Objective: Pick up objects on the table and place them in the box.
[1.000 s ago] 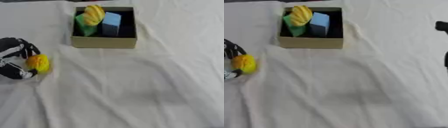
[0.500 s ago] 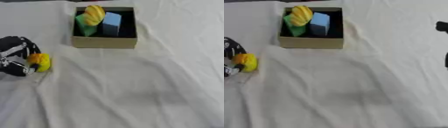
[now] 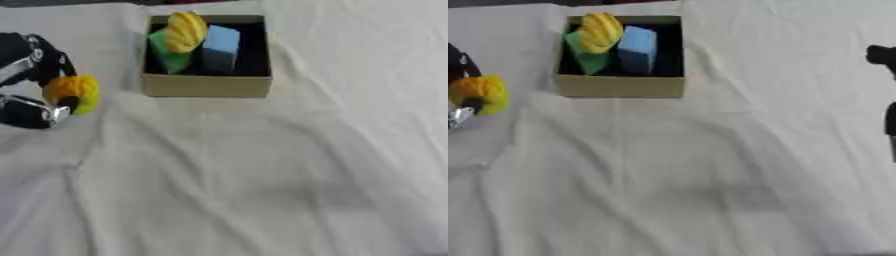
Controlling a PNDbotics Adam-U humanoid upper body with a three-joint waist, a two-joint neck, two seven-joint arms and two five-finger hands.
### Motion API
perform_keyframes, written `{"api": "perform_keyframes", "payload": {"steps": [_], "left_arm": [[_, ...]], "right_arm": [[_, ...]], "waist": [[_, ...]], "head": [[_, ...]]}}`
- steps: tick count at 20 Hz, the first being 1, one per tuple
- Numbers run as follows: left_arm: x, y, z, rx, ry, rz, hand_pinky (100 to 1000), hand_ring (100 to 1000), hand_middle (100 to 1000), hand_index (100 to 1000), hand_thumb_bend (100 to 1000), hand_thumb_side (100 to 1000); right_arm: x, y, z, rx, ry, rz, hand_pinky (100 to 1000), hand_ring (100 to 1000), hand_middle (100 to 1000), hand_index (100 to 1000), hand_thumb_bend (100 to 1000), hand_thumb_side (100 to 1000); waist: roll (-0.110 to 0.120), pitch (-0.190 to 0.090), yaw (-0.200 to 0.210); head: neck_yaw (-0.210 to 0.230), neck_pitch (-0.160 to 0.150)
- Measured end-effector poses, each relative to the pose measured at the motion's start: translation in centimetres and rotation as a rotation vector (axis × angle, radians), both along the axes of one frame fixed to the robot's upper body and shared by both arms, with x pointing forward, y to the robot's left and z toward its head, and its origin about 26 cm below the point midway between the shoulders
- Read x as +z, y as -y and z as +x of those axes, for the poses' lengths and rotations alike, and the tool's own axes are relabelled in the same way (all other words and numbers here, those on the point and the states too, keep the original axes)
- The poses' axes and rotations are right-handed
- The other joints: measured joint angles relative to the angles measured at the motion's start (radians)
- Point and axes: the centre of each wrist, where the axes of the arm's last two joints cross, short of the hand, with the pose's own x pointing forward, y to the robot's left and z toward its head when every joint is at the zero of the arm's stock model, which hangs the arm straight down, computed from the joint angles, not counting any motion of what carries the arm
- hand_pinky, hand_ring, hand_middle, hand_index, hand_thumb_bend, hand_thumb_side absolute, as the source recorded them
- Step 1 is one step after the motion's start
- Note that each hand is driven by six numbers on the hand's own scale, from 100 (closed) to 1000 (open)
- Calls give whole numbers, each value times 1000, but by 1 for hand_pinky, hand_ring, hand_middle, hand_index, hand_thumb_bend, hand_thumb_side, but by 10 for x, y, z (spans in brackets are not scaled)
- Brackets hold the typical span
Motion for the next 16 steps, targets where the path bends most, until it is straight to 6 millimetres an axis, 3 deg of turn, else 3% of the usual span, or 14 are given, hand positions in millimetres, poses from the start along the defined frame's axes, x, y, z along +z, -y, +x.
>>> {"api": "perform_keyframes", "payload": {"steps": [1,3,8,12,16], "left_arm": [[8,4,-2,-18,27,1,533,471,395,564,146,100],[25,14,-6,-60,82,-1,531,467,392,561,104,100],[54,48,0,-194,153,-62,525,464,391,558,100,100],[58,74,21,-267,124,-107,523,463,391,558,100,100],[49,82,36,-286,85,-120,522,466,396,563,100,100]], "right_arm": [[0,0,0,-1,0,1,958,883,757,875,100,637],[0,0,0,-2,0,3,958,883,758,875,100,637],[1,1,0,0,0,-2,958,883,757,875,100,637],[2,2,0,1,-3,-6,958,883,757,874,100,638],[3,2,0,3,-5,-6,958,883,758,874,100,638]], "waist": [[1,-4,1],[5,-7,3],[11,-16,-3],[17,-17,-11],[17,-17,-13]], "head": [[-1,0],[-6,1],[-10,3],[-10,10],[-9,11]]}}
